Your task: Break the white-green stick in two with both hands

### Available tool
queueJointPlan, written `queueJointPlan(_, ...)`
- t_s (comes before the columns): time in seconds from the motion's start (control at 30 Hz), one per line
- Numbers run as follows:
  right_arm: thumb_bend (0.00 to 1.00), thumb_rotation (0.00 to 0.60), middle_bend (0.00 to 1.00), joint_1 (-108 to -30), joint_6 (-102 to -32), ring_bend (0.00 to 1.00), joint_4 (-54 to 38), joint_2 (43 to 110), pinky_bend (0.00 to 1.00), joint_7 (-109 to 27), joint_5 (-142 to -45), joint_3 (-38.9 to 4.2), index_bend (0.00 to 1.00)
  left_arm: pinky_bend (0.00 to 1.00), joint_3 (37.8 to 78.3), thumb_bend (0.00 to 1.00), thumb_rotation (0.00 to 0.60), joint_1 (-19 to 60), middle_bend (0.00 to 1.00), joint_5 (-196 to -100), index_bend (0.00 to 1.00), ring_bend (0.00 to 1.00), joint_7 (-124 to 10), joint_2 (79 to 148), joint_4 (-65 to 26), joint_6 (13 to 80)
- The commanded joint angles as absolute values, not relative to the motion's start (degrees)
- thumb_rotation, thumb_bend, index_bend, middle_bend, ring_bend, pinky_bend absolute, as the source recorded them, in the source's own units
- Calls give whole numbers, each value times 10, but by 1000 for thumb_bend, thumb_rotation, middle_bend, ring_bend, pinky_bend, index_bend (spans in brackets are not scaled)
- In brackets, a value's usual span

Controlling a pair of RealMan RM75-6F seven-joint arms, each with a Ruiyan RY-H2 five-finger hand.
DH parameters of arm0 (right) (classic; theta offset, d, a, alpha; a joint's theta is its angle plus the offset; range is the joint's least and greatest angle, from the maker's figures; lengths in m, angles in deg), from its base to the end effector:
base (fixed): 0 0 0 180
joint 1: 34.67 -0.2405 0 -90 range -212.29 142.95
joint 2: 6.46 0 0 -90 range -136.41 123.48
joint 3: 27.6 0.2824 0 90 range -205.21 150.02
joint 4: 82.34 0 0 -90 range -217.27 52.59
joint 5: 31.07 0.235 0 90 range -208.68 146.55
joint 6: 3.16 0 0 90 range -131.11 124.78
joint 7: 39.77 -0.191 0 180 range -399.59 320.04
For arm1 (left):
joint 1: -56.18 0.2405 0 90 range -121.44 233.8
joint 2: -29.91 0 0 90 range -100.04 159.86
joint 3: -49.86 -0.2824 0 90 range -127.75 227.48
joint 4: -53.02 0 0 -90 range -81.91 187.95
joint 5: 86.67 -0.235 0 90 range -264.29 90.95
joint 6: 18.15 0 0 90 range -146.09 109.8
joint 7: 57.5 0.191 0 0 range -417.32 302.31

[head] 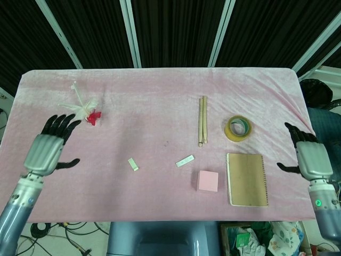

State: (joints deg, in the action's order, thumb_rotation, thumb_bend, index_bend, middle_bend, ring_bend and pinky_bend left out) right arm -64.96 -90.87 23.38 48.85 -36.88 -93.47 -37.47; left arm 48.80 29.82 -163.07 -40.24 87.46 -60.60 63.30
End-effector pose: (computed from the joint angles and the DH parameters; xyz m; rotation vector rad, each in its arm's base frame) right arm -0.2914 -0.3121 0.1798 1.3652 -0.9268 0.8671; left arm -0.2113 0.3042 0.1357 -1.6080 -0.7988 -0.9618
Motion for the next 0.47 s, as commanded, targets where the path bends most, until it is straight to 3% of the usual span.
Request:
queueJointPlan(0.03, 57, 600, 80, -548, -1008, 129, 189, 550, 137, -387, -1022, -412, 31, 0, 419, 114, 600, 384, 39, -1693, 120, 0, -459, 876, -567, 691)
queueJointPlan(0.23, 56, 600, 62, -493, -1055, 117, 159, 591, 131, -360, -1061, -415, 12, 0, 393, 114, 600, 454, 33, -1717, 117, 0, -506, 911, -500, 747)
queueJointPlan(0.47, 56, 600, 50, -462, -1072, 110, 142, 614, 131, -326, -1081, -396, 0, 0, 395, 114, 600, 472, 30, -1736, 115, 0, -523, 916, -485, 753)
